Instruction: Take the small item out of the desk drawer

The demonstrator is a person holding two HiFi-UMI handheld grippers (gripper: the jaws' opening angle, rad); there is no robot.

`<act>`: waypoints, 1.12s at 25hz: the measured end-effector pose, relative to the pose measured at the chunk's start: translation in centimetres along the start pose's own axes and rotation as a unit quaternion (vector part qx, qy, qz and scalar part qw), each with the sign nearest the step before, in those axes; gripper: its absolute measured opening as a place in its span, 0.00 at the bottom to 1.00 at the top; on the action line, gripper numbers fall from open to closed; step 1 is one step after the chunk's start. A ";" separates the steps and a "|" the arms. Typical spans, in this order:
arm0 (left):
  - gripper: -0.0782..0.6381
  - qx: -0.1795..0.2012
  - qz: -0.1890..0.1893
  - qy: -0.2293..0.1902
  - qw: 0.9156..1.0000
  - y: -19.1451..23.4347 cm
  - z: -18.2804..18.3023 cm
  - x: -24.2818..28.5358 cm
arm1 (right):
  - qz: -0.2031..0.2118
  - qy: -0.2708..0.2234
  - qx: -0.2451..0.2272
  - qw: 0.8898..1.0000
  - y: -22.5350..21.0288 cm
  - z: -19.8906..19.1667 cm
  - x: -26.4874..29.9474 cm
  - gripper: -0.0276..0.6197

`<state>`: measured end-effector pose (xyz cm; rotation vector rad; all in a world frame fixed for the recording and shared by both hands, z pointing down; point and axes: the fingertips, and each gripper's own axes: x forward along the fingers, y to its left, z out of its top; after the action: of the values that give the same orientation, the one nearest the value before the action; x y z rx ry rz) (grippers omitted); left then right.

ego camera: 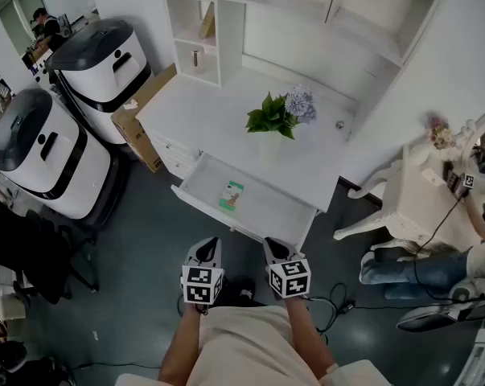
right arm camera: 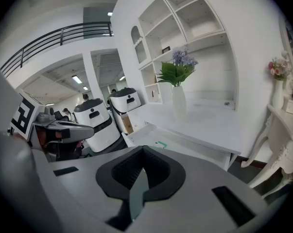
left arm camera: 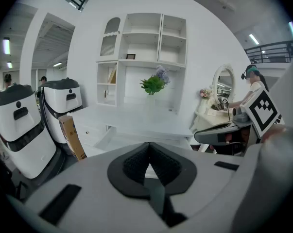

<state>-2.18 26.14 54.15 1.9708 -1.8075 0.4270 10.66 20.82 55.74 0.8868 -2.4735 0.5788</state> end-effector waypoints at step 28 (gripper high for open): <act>0.13 -0.042 0.029 0.016 0.999 5.9 2.9 7.9 | 0.033 0.011 0.016 0.999 -3.5 2.4 7.0 0.08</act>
<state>-7.45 17.53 56.17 1.8482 -1.8360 0.3928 7.56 13.75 58.35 0.8081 -2.4881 0.6489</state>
